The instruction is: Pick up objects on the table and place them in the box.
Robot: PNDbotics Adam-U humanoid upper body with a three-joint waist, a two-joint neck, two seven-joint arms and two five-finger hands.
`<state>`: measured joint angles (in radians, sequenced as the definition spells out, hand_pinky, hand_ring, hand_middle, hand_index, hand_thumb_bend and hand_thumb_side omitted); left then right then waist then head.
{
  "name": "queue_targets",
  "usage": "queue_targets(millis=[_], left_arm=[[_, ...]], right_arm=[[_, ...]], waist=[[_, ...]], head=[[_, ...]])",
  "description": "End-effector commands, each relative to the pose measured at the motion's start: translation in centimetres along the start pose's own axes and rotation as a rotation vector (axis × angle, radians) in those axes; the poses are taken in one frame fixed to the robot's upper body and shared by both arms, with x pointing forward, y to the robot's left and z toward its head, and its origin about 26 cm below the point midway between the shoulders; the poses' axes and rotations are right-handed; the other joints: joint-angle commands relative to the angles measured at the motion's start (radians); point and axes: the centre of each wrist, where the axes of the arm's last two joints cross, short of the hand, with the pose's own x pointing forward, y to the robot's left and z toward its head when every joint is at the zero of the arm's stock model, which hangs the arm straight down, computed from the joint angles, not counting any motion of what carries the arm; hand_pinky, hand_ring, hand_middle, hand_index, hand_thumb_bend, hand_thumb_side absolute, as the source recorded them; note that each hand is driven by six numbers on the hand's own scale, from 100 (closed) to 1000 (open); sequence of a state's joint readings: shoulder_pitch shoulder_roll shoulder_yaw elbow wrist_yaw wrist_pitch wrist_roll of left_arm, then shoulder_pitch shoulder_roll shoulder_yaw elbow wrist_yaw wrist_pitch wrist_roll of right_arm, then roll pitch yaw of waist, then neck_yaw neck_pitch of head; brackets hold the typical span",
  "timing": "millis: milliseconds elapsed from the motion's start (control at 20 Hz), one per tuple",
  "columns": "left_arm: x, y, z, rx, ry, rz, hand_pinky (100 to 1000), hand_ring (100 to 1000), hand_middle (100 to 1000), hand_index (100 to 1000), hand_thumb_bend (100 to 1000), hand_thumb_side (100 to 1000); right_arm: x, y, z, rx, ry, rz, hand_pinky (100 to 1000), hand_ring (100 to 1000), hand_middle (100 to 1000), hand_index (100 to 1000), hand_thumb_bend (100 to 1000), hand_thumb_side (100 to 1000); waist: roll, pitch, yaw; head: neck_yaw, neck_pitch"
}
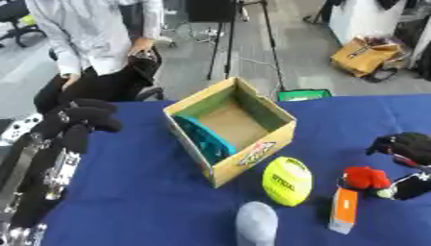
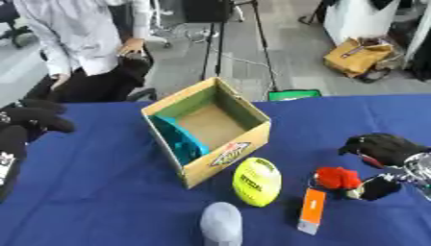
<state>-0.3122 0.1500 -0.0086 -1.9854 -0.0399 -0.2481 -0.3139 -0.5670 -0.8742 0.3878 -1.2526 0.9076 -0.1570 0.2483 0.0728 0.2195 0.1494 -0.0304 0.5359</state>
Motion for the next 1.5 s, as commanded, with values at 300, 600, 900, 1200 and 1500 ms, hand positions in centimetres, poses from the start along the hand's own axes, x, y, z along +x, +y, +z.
queue_targets(millis=[300,600,900,1200,1500], left_arm=[[0.5,0.4,-0.3,-0.012,-0.019,-0.014,700,675,722,757,100,650],[0.5,0.3,-0.3,-0.015,-0.017,-0.012,700,675,722,757,100,638],[0.5,0.3,-0.3,-0.016,-0.015,-0.009,700,676,722,756,100,635],[0.5,0.3,-0.4,-0.019,-0.016,-0.007,699,677,722,757,100,632],[0.5,0.3,-0.3,-0.019,-0.014,-0.007,699,678,722,757,100,630]], right_arm=[[-1.2,-1.1,0.3,0.053,0.002,-0.023,993,955,788,853,630,519],[-1.3,-1.8,0.4,0.074,-0.006,-0.038,994,953,754,836,616,502],[-1.4,-2.0,0.5,0.067,-0.004,-0.035,977,932,667,779,595,479],[-1.4,-1.9,0.5,0.054,0.000,-0.033,970,921,616,745,582,466],[-1.3,-1.8,0.5,0.053,0.002,-0.034,951,905,598,735,582,463]], waist=[[-0.005,-0.012,0.003],[-0.006,-0.014,0.002],[-0.007,-0.015,0.001],[-0.008,-0.014,-0.001],[-0.007,-0.012,0.000]], head=[[0.007,0.016],[0.010,0.017],[0.014,0.017],[0.017,0.009],[0.018,-0.003]])
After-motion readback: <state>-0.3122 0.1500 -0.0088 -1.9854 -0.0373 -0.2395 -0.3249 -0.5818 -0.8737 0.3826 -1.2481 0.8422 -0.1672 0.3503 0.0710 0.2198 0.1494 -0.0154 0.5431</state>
